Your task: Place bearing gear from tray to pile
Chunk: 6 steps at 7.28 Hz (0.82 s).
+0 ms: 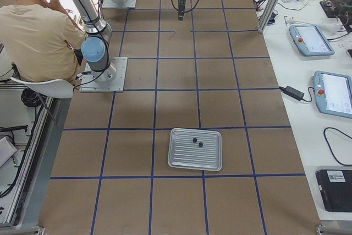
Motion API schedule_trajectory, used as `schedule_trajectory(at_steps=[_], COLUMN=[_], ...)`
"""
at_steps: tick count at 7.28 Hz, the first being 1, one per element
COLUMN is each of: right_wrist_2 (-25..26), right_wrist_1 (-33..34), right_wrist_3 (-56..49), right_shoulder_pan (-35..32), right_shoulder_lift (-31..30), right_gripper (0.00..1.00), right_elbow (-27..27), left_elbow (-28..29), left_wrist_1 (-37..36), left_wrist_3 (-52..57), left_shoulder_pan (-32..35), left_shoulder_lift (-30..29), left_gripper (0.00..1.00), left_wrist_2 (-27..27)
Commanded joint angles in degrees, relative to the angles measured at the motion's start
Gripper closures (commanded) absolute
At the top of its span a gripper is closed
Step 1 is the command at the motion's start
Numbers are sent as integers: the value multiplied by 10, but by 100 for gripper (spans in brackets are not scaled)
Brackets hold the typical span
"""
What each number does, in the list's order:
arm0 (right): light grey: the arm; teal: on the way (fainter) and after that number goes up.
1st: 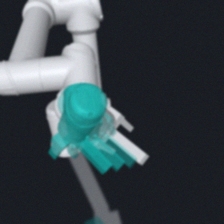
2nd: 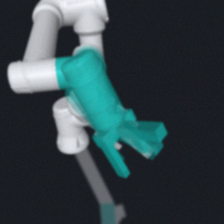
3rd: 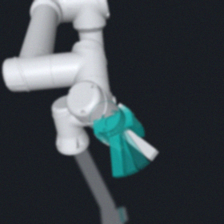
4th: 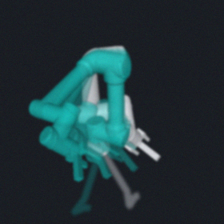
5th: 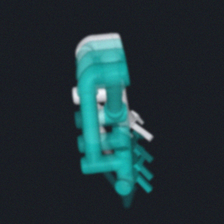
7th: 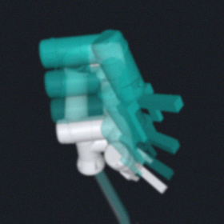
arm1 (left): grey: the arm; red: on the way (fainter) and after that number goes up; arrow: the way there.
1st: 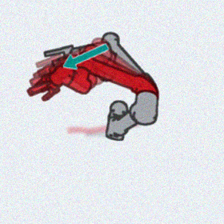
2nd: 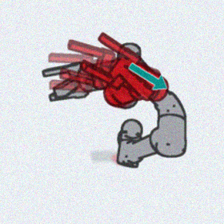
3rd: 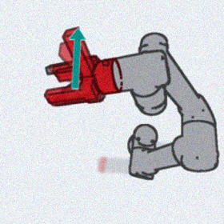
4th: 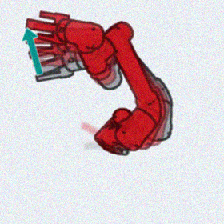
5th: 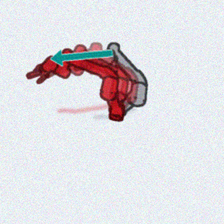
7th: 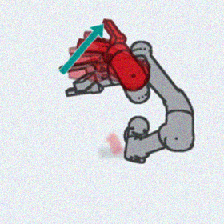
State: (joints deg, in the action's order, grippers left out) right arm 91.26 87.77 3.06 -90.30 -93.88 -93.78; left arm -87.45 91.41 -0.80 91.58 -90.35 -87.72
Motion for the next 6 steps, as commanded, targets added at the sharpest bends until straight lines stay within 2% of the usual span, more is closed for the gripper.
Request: schedule_trajectory(at_steps=[1, 6], right_wrist_2=[0, 6], right_wrist_1=[-1, 0], right_wrist_3=[0, 0], right_shoulder_pan=[0, 2], right_shoulder_lift=[1, 1], right_gripper=[0, 0], right_elbow=[0, 0], left_elbow=[0, 0], left_wrist_1=[0, 0], left_wrist_3=[0, 0], left_shoulder_pan=[0, 0], left_shoulder_lift=[0, 0], left_gripper=[0, 0], left_wrist_2=[0, 0])
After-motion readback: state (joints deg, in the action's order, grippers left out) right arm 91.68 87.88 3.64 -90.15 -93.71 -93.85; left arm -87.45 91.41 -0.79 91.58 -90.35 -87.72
